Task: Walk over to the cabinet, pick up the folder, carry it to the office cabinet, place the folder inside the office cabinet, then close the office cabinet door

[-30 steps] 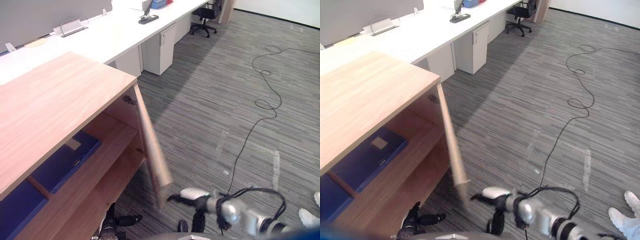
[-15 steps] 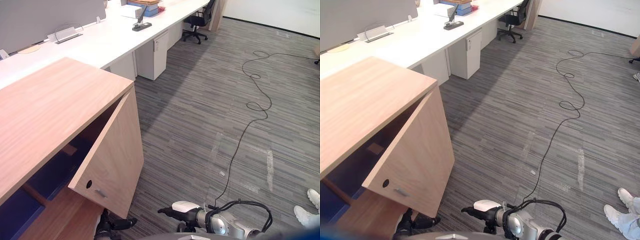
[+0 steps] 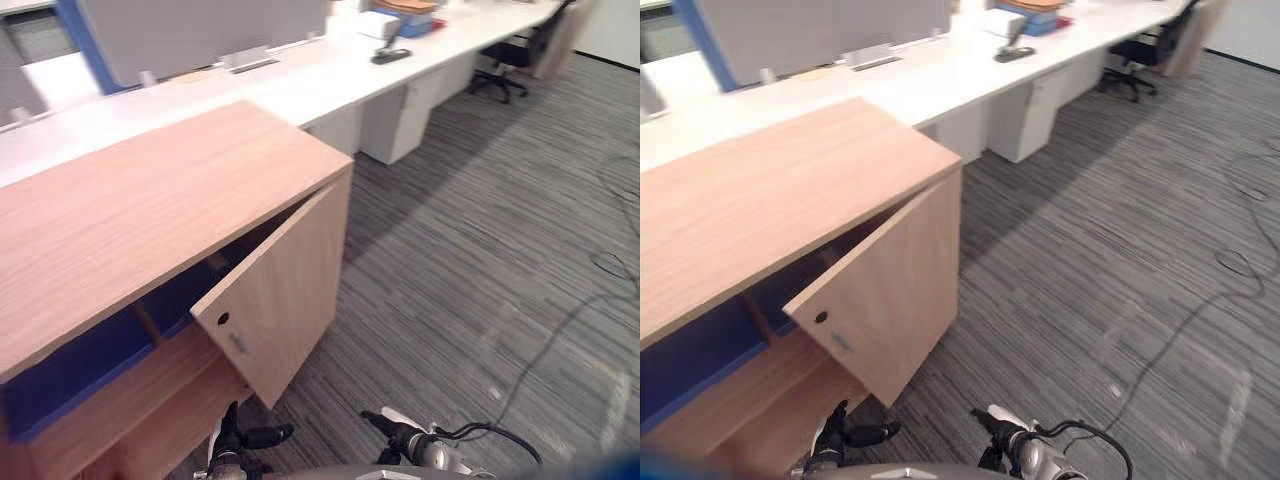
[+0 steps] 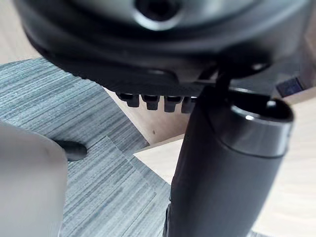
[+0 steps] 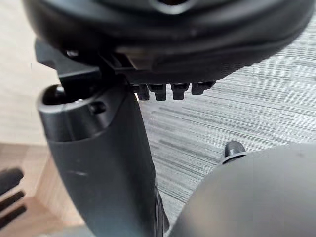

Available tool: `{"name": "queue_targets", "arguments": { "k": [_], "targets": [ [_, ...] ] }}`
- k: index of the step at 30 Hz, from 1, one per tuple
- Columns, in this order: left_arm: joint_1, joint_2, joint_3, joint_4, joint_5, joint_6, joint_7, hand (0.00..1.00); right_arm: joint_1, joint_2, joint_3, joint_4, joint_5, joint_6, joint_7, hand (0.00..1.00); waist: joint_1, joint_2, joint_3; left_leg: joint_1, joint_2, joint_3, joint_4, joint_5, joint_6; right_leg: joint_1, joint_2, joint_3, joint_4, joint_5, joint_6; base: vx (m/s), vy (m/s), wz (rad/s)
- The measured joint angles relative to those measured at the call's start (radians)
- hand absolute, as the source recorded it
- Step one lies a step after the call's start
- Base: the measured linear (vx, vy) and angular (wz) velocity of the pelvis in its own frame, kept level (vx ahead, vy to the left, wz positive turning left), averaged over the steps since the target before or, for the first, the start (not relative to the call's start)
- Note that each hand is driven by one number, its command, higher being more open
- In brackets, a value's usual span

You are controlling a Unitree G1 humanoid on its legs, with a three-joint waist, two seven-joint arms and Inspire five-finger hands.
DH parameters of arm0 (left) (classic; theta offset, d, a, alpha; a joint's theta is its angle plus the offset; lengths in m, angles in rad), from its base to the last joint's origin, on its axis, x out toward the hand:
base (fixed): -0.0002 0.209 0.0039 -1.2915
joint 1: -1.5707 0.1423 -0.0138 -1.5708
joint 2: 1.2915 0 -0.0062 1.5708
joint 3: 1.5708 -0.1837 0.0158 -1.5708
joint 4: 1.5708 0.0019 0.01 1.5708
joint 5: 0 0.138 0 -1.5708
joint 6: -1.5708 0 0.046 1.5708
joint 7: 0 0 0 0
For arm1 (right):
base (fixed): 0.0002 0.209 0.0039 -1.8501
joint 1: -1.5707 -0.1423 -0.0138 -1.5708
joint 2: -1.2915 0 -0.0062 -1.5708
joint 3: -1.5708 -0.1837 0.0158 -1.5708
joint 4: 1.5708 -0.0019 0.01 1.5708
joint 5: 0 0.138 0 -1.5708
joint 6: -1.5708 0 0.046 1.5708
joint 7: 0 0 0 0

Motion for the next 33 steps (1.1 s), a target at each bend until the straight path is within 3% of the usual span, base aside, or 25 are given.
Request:
{"name": "queue_targets", "arguments": {
  "k": [3, 7, 10, 11, 12, 14, 16, 18, 19, 20, 21, 22, 25, 26, 27, 28, 29, 30, 31, 32, 33],
  "targets": [
    [0.008, -0.016, 0.006, -0.018, -0.005, -0.001, 0.003, 1.00, -0.016, 0.015, -0.107, 0.019, 0.062, 0.036, -0.040, 1.00, 0.013, 0.020, 0.006, -0.026, -0.008, -0.048, -0.019, 0.024, 0.005, -0.007, -0.007, -0.049, 0.007, -0.015, 0.003, 0.00, -0.006, 0.54],
    [0.008, -0.049, 0.070, -0.039, -0.055, 0.001, 0.002, 1.00, -0.048, 0.041, -0.198, 0.032, 0.116, 0.070, -0.077, 1.00, 0.045, 0.026, 0.028, -0.071, -0.017, -0.067, -0.016, 0.053, 0.010, -0.027, -0.017, -0.094, 0.022, -0.024, -0.002, 0.00, -0.007, 0.41],
    [0.008, -0.051, 0.081, -0.060, -0.119, 0.006, 0.004, 1.00, -0.061, 0.055, -0.241, 0.031, 0.160, 0.079, -0.092, 1.00, 0.044, 0.012, 0.044, -0.124, -0.053, 0.016, -0.014, 0.144, 0.049, -0.045, -0.063, -0.190, 0.086, -0.066, -0.013, 0.00, 0.019, 1.00],
    [0.011, -0.050, 0.082, -0.071, -0.136, 0.010, 0.008, 1.00, -0.067, 0.069, -0.262, 0.027, 0.177, 0.079, -0.092, 1.00, 0.041, 0.000, 0.046, -0.129, -0.063, 0.091, -0.050, 0.184, 0.071, -0.054, -0.092, -0.239, 0.093, -0.073, -0.026, -0.02, 0.075, 1.06],
    [0.000, -0.053, 0.109, -0.079, -0.143, 0.013, 0.011, 1.00, -0.079, 0.077, -0.292, 0.020, 0.177, 0.085, -0.093, 1.00, 0.042, -0.002, 0.059, -0.179, -0.036, 0.273, 0.148, 0.043, 0.106, -0.053, -0.101, -0.286, 0.105, -0.075, -0.028, -0.01, 0.082, 1.00],
    [0.006, -0.054, 0.120, -0.075, -0.151, 0.023, 0.021, 1.00, -0.060, 0.080, -0.329, -0.013, 0.179, 0.092, -0.094, 1.00, 0.037, 0.001, 0.060, -0.183, 0.003, 0.473, 0.360, -0.086, 0.162, -0.023, -0.122, -0.358, 0.128, -0.085, -0.017, 0.04, 0.079, 0.99],
    [0.008, -0.058, 0.120, -0.073, -0.150, 0.023, 0.020, 1.00, -0.048, 0.078, -0.389, -0.019, 0.181, 0.094, -0.095, 1.00, 0.017, 0.016, 0.061, -0.170, 0.017, 0.596, 0.385, -0.107, 0.178, 0.012, -0.150, -0.449, 0.180, -0.113, 0.003, 0.02, 0.126, 1.40],
    [0.006, -0.055, 0.120, -0.058, -0.153, 0.022, 0.023, 1.00, -0.044, 0.075, -0.461, -0.016, 0.214, 0.096, -0.099, 1.00, 0.009, 0.017, 0.057, -0.155, -0.051, 0.553, 0.249, -0.087, 0.186, 0.014, -0.150, -0.500, 0.179, -0.135, 0.010, -0.05, 0.153, 1.56],
    [-0.012, -0.043, 0.118, -0.030, -0.159, 0.032, 0.030, 1.00, -0.038, 0.079, -0.497, -0.015, 0.228, 0.094, -0.104, 1.00, -0.007, -0.003, 0.054, -0.131, -0.118, 0.494, 0.112, -0.041, 0.170, 0.022, -0.150, -0.543, 0.138, -0.116, -0.001, -0.08, 0.146, 1.49],
    [-0.035, -0.031, 0.126, -0.001, -0.174, 0.048, 0.035, 1.00, -0.035, 0.085, -0.518, -0.009, 0.238, 0.093, -0.107, 1.00, -0.006, -0.013, 0.062, -0.129, -0.118, 0.511, 0.140, -0.074, 0.164, 0.039, -0.169, -0.588, 0.137, -0.101, 0.013, -0.01, 0.126, 1.38],
    [-0.038, -0.045, 0.153, 0.016, -0.192, 0.061, 0.046, 1.00, -0.025, 0.077, -0.536, -0.008, 0.256, 0.096, -0.108, 1.00, -0.008, 0.006, 0.062, -0.107, -0.116, 0.504, 0.136, -0.099, 0.162, 0.056, -0.175, -0.622, 0.162, -0.104, 0.019, 0.06, 0.086, 1.03],
    [-0.039, -0.055, 0.177, 0.026, -0.203, 0.069, 0.063, 1.00, -0.013, 0.068, -0.560, -0.009, 0.260, 0.097, -0.114, 1.00, -0.008, 0.011, 0.073, -0.074, -0.149, 0.471, 0.084, -0.064, 0.193, 0.082, -0.194, -0.646, 0.189, -0.110, 0.027, 0.09, 0.122, 1.05],
    [-0.037, -0.068, 0.177, 0.036, -0.207, 0.069, 0.085, 1.00, 0.044, 0.068, -0.591, -0.004, 0.297, 0.100, -0.121, 1.00, -0.010, 0.029, 0.076, -0.001, -0.215, 0.387, -0.026, -0.020, 0.209, 0.139, -0.242, -0.703, 0.252, -0.120, 0.019, 0.09, 0.170, 0.89],
    [-0.033, -0.073, 0.176, 0.034, -0.207, 0.068, 0.082, 1.00, 0.059, 0.061, -0.592, -0.005, 0.297, 0.103, -0.124, 1.00, -0.019, 0.032, 0.073, 0.009, -0.238, 0.359, -0.037, -0.017, 0.210, 0.138, -0.304, -0.705, 0.354, -0.142, 0.017, 0.12, 0.182, 0.89],
    [-0.032, -0.070, 0.167, 0.035, -0.208, 0.067, 0.080, 1.00, 0.066, 0.050, -0.597, -0.009, 0.302, 0.104, -0.124, 1.00, -0.034, 0.032, 0.074, 0.018, -0.265, 0.311, -0.037, -0.016, 0.212, 0.132, -0.383, -0.671, 0.492, -0.165, -0.010, 0.10, 0.147, 1.00],
    [-0.031, -0.066, 0.155, 0.035, -0.208, 0.064, 0.082, 1.00, 0.069, 0.050, -0.618, -0.016, 0.305, 0.101, -0.127, 1.00, -0.039, 0.031, 0.074, 0.025, -0.279, 0.283, -0.037, -0.016, 0.216, 0.118, -0.420, -0.618, 0.566, -0.169, -0.032, 0.08, 0.113, 1.27],
    [-0.034, -0.056, 0.132, 0.036, -0.206, 0.059, 0.084, 1.00, 0.078, 0.050, -0.640, -0.029, 0.315, 0.082, -0.130, 1.00, -0.057, 0.023, 0.075, 0.033, -0.293, 0.225, -0.023, -0.018, 0.233, 0.063, -0.433, -0.414, 0.643, -0.234, -0.021, 0.04, 0.045, 1.56],
    [-0.035, -0.049, 0.118, 0.036, -0.199, 0.051, 0.088, 1.00, 0.087, 0.061, -0.658, -0.037, 0.343, 0.071, -0.131, 1.00, -0.064, 0.018, 0.072, 0.035, -0.302, 0.158, -0.002, -0.022, 0.232, 0.026, -0.382, -0.180, 0.640, -0.285, 0.006, 0.02, 0.003, 1.61],
    [-0.034, -0.045, 0.109, 0.035, -0.190, 0.045, 0.089, 1.00, 0.094, 0.069, -0.662, -0.047, 0.355, 0.069, -0.133, 1.00, -0.062, 0.018, 0.074, 0.036, -0.305, 0.134, 0.008, -0.024, 0.231, 0.015, -0.359, -0.084, 0.639, -0.297, 0.011, 0.01, -0.065, 1.62],
    [-0.028, -0.036, 0.098, 0.035, -0.180, 0.033, 0.091, 1.00, 0.110, 0.079, -0.664, -0.054, 0.380, 0.067, -0.134, 1.00, -0.060, 0.000, 0.066, 0.036, -0.319, 0.079, 0.033, -0.031, 0.230, 0.001, -0.322, 0.074, 0.614, -0.307, 0.031, -0.01, -0.099, 1.51],
    [-0.020, -0.027, 0.097, 0.034, -0.167, 0.023, 0.101, 1.00, 0.123, 0.094, -0.670, -0.054, 0.392, 0.061, -0.133, 1.00, -0.061, -0.021, 0.051, 0.021, -0.336, 0.025, 0.055, -0.044, 0.221, 0.011, -0.300, 0.171, 0.542, -0.305, 0.058, -0.02, -0.138, 1.47]
  ]
}}
